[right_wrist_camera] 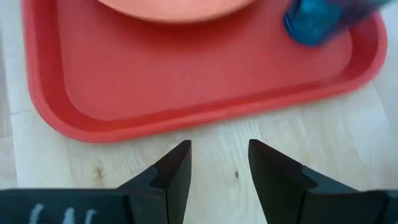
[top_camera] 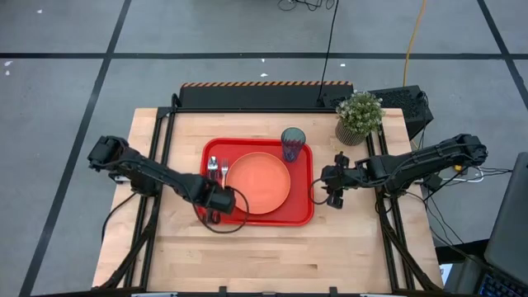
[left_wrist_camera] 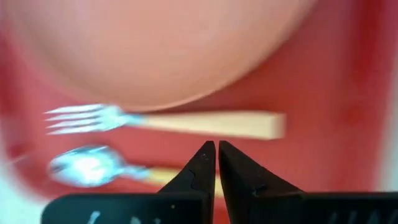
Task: Pick and place plate/cup/fork/spoon on tray
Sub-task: Adjust the orange tray on the table
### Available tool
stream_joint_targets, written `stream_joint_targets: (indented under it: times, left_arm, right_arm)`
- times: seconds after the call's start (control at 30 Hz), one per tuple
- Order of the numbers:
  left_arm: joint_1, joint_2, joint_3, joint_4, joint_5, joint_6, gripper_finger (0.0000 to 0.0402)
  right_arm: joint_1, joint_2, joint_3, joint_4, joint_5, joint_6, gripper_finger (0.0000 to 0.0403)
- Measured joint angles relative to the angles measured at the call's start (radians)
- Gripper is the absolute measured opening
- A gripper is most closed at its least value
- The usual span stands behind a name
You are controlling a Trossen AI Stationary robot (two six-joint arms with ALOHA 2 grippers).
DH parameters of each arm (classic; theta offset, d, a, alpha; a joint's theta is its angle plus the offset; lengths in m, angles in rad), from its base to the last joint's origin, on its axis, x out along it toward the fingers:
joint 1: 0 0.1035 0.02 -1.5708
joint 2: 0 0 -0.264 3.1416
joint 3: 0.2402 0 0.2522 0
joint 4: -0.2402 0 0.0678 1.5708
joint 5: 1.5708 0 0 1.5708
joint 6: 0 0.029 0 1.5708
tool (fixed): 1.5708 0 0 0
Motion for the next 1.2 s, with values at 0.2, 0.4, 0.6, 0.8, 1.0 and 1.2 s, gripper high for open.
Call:
stream_joint_targets:
  times: [0.2,0.4,0.6,0.8,1.0,1.2]
  left_arm:
    - [0.079,-0.010,0.031,-0.121,-0.186,0.003,0.0026]
    - [0.134,-0.164,-0.011,0.035,-0.217,0.122,0.0026]
    - [0.195,-0.433,-0.143,0.361,-0.176,0.262,0.0026]
    - [0.241,-0.667,-0.312,0.551,-0.061,0.262,0.0026]
    - [0.241,-0.773,-0.419,0.576,-0.053,0.200,0.0026]
    - [0.243,-0.779,-0.497,0.567,-0.089,0.149,0.0026]
  right_arm:
    - [0.000,0.000,0.000,0.281,-0.056,-0.169,0.0153]
    - [-0.006,0.056,0.003,0.394,-0.058,-0.272,0.0153]
    - [0.000,0.250,0.147,0.340,-0.092,-0.454,0.0153]
    - [-0.006,0.431,0.398,0.107,-0.085,-0.626,0.0153]
    - [-0.010,0.511,0.468,0.036,-0.130,-0.725,0.0153]
    - [-0.016,0.583,0.467,0.006,-0.188,-0.680,0.0153]
